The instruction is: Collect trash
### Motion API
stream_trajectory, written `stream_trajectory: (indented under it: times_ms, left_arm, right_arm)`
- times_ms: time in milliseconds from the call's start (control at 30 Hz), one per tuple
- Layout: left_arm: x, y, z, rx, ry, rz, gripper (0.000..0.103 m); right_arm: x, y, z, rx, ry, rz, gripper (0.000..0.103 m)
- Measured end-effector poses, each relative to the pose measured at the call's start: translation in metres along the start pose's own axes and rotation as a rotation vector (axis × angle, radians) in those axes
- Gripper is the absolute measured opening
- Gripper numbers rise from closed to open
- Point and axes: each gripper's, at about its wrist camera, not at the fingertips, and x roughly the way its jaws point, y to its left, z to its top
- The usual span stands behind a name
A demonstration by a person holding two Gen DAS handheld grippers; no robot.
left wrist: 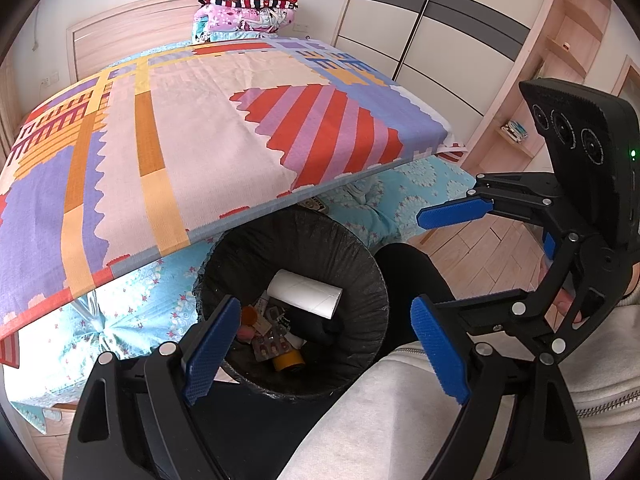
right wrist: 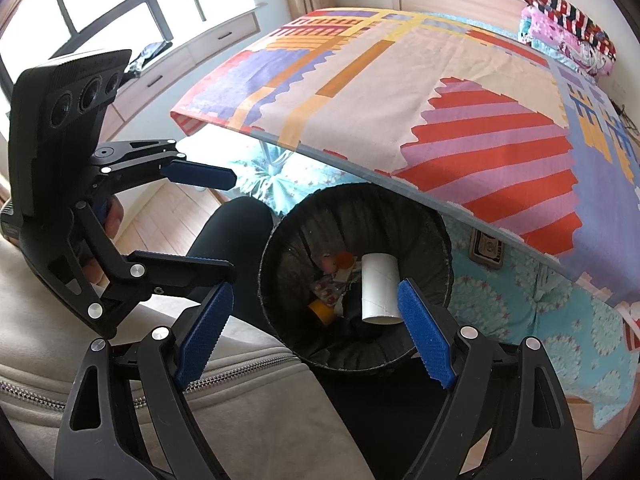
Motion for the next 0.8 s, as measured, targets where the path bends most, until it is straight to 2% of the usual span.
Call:
stream_trajectory:
  times_ms: [800]
  left_arm:
    - [0.0007,-0.0016,-0.0014,0.003,-0.002,0.004,0.084]
  right_arm:
    - [-0.0006,0.0012,0.0002,-0.006,-0.002,0.001,0.084]
